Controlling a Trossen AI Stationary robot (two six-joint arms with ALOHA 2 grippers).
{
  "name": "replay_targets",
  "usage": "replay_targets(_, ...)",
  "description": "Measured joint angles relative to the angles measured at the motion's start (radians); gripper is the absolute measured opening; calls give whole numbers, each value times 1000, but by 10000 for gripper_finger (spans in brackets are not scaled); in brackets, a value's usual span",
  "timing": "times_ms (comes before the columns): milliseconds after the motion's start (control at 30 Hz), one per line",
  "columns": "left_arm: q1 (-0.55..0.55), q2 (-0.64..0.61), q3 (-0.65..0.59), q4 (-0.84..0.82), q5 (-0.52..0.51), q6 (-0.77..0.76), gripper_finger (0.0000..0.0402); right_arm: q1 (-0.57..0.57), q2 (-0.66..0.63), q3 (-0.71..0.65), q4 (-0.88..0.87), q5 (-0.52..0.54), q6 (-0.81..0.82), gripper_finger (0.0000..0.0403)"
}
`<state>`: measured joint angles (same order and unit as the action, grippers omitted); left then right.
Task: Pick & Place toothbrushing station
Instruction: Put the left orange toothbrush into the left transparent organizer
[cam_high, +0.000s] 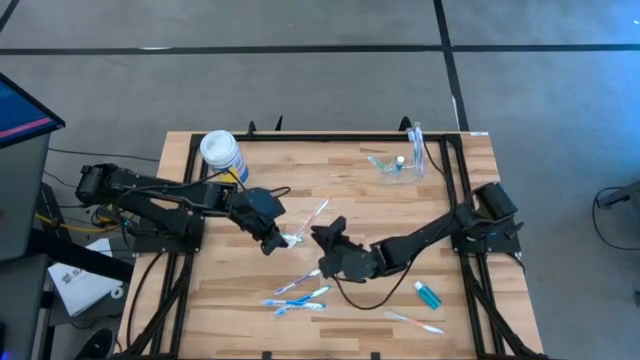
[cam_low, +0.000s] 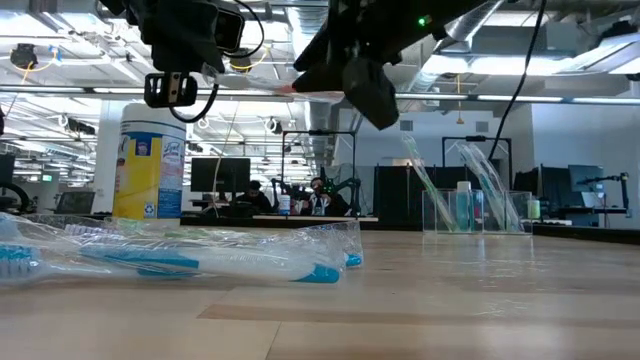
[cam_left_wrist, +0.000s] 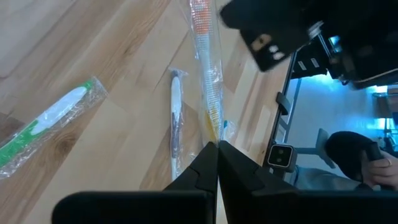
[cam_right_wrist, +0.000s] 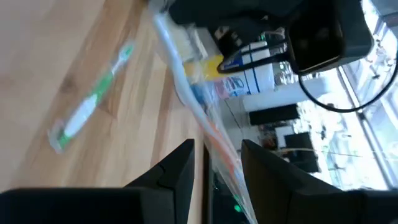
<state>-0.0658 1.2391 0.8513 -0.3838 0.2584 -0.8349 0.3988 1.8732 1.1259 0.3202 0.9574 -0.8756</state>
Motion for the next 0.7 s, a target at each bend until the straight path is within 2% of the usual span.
replay_targets(133,0,0,0,3,4,8,0,-1,44,50,2,41,-51,122)
replay_targets(267,0,0,0,6,4,8,0,-2,80,87,-1,35,-80,122)
replay_targets(700,-2,0,0,28,30,15,0,-19,80,92,-35,8,-57,122)
